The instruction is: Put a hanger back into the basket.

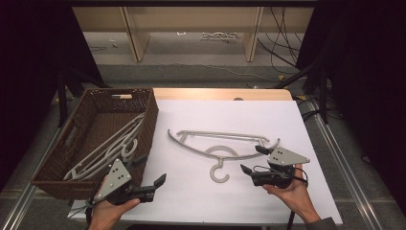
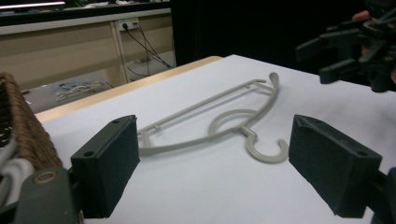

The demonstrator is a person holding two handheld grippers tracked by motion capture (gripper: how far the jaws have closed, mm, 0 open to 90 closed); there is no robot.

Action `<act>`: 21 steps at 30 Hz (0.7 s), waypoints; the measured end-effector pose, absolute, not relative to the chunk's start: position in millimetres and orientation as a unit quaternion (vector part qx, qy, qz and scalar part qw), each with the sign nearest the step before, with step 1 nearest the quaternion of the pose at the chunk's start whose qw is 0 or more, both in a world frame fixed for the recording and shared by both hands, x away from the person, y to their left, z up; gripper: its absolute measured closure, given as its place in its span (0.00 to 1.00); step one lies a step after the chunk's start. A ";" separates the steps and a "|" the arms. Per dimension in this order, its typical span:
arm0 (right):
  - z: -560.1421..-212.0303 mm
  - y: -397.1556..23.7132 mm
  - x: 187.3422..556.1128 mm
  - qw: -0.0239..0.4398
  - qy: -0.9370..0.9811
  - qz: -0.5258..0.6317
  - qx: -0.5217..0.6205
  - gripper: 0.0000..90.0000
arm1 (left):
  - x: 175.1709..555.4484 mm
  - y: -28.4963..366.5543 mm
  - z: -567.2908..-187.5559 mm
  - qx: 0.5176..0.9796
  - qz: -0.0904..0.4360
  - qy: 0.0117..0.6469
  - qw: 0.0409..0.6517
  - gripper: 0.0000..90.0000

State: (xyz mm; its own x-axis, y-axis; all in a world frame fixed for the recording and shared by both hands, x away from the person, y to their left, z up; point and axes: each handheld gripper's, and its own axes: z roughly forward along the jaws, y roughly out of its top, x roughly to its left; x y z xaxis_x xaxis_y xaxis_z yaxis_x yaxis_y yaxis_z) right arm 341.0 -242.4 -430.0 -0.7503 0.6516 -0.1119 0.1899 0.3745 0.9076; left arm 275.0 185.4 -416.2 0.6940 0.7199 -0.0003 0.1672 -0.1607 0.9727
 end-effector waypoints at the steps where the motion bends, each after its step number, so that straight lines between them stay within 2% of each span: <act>1: -430.1 -241.9 340.6 0.231 0.797 0.491 0.265 0.21 | 273.0 185.0 -418.2 0.723 0.242 0.309 0.569 0.18; 11: -435.2 -241.6 352.4 0.236 0.808 0.467 0.272 0.22 | 269.6 182.7 -430.1 0.732 0.244 0.312 0.554 0.18; 21: -449.4 -236.8 389.8 0.189 0.864 0.366 0.288 0.27 | 268.4 179.8 -430.8 0.744 0.245 0.294 0.547 0.19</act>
